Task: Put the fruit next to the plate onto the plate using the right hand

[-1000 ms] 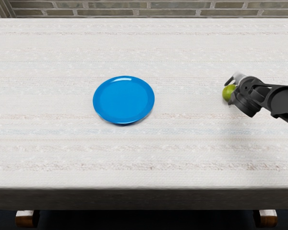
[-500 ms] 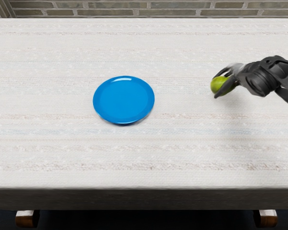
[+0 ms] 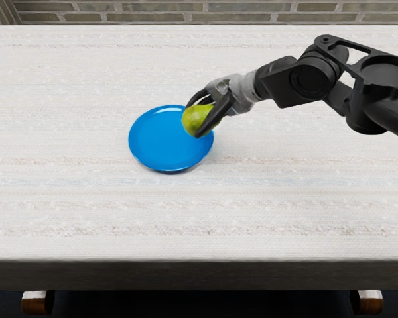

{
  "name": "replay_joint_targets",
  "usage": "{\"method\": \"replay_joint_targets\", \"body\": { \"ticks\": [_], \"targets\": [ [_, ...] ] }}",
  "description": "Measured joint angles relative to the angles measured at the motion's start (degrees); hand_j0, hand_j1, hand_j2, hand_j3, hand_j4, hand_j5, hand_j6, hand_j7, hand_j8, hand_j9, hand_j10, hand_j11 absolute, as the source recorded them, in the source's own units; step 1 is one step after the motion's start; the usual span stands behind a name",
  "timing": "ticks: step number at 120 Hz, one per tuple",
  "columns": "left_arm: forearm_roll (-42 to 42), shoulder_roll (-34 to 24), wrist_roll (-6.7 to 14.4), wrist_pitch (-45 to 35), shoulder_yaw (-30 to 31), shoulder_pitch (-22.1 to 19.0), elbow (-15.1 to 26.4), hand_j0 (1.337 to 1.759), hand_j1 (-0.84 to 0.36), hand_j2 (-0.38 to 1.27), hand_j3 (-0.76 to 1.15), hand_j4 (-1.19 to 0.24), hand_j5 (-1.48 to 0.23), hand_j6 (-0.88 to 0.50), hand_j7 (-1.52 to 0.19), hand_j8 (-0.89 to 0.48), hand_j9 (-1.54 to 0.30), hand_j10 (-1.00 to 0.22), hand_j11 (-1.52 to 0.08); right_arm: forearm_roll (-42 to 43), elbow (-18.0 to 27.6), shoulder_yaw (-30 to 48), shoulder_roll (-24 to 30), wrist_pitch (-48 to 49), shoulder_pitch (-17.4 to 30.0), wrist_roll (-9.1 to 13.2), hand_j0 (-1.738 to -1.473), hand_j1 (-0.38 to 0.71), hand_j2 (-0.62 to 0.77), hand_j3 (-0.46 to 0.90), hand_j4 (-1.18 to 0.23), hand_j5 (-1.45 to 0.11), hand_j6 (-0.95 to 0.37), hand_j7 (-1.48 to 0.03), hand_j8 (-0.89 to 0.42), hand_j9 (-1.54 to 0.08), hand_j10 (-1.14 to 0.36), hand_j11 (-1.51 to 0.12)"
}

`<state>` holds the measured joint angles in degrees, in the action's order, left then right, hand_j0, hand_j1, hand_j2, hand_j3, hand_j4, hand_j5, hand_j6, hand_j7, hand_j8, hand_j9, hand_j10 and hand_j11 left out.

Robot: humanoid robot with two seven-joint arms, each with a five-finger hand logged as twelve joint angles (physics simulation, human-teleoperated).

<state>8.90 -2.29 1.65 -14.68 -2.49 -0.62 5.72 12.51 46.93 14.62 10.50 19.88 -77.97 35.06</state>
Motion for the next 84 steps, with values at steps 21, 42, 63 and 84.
{"method": "replay_joint_targets", "body": {
  "ticks": [21,42,63,84],
  "targets": [
    [0.00,0.00,0.00,0.00,0.01,0.00,0.00,1.658,0.35,0.00,0.00,0.00,0.00,0.00,0.00,0.00,0.00,0.00,0.00,1.99,-3.11,0.01,-6.25,-2.00,-0.45,-0.02,-1.641,0.21,0.12,0.00,-0.45,-1.26,-0.23,-1.13,-0.16,-1.22,-0.45,-1.22],
    [-0.01,0.00,0.01,0.00,0.02,0.00,0.00,1.658,0.35,0.00,0.00,0.00,0.00,0.00,0.00,0.00,0.00,0.00,0.00,3.11,-5.15,-0.10,-8.35,-3.60,-0.54,-0.05,-1.648,0.01,0.08,0.00,-0.31,-0.78,-0.16,-0.70,-0.12,-0.75,-0.32,-0.76],
    [-0.03,0.05,0.02,0.00,0.03,0.00,-0.01,1.658,0.35,0.00,0.00,0.00,0.00,0.00,0.00,0.00,0.00,0.00,0.00,2.25,-5.27,3.47,-5.84,2.39,-0.02,-0.06,-1.654,-0.20,0.03,0.00,-0.13,-0.33,-0.07,-0.30,-0.05,-0.32,-0.09,-0.32],
    [-0.02,0.01,0.01,0.00,0.03,0.00,-0.01,1.658,0.35,0.00,0.00,0.00,0.00,0.00,0.00,0.00,0.00,0.00,0.00,-10.27,-3.88,9.19,19.10,12.76,5.30,-0.06,-1.656,-0.28,0.01,0.00,-0.05,-0.14,-0.03,-0.13,-0.02,-0.14,-0.04,-0.14]
  ]
}}
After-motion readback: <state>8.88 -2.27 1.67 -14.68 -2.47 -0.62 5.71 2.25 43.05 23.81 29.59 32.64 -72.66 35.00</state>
